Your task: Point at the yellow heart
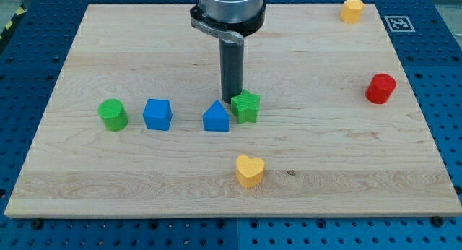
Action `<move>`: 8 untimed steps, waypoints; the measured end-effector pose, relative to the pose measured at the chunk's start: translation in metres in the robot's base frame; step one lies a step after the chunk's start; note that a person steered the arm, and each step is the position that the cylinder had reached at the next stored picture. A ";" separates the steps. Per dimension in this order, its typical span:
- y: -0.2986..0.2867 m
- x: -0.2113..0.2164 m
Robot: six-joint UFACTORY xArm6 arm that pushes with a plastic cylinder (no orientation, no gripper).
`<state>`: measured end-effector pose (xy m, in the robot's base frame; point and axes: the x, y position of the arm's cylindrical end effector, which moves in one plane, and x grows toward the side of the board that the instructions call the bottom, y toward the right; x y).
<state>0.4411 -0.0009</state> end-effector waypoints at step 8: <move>0.141 0.095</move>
<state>0.5359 0.1398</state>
